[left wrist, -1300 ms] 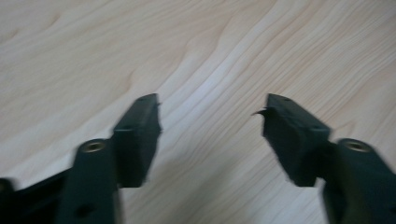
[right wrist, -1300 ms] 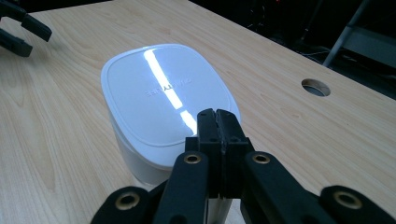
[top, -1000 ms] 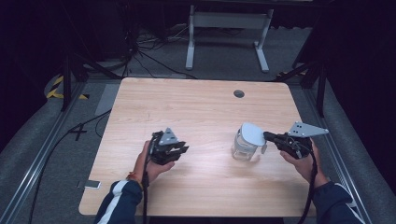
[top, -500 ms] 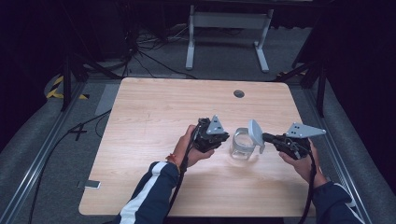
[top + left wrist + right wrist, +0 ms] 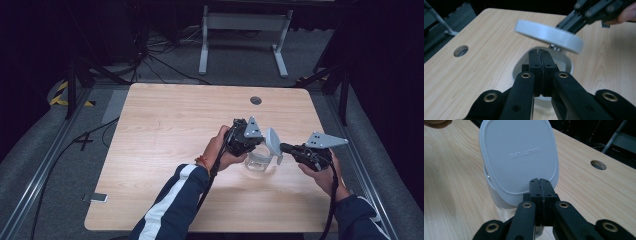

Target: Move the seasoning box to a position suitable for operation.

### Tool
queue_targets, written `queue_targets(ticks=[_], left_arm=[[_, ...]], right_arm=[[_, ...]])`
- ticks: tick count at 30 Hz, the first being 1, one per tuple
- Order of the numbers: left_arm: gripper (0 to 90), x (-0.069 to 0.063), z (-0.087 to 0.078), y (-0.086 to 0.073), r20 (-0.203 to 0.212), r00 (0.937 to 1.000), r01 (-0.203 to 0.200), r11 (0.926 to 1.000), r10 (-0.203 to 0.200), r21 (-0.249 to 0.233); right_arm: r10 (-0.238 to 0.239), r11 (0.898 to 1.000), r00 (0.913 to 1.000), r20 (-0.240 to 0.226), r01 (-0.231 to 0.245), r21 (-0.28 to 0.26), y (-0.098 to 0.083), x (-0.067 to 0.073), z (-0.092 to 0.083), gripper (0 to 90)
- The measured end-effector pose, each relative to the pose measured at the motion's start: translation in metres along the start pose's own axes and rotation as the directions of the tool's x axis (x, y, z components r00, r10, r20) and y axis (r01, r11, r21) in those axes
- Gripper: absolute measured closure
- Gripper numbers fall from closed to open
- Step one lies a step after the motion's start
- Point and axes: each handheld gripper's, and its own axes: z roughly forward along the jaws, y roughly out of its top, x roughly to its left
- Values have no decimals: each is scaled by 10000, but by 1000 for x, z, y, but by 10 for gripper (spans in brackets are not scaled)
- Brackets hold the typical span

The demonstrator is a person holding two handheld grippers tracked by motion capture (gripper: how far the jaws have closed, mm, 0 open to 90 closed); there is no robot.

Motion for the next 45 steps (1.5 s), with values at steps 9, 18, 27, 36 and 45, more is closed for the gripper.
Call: queue_targets(ticks=[9, 18, 27, 36, 45], left_arm=[[895, -9, 8, 28, 60, 9987, -505, 9986, 506, -151], [895, -19, 19, 44, 301, 9966, -768, 9969, 772, -148], [892, -22, 25, 48, 308, 9964, -782, 9969, 784, -60], [856, -17, 20, 44, 152, 9982, -582, 9983, 583, -51], [843, -10, 11, 35, -32, 9993, -374, 9993, 374, 43]], right_arm=[[-155, 9999, 9999, -45, 155, 42, -1, 1, -3, 899], [-66, 10000, 10000, -32, 67, 23, -4, 0, -10, 899], [-71, 10000, 10000, -22, 71, 26, -5, -2, -13, 899], [-132, 9998, 9999, -80, 133, 127, -5, -1, -12, 899], [-201, 9997, 9998, -20, 202, 152, -5, -2, -11, 898]])
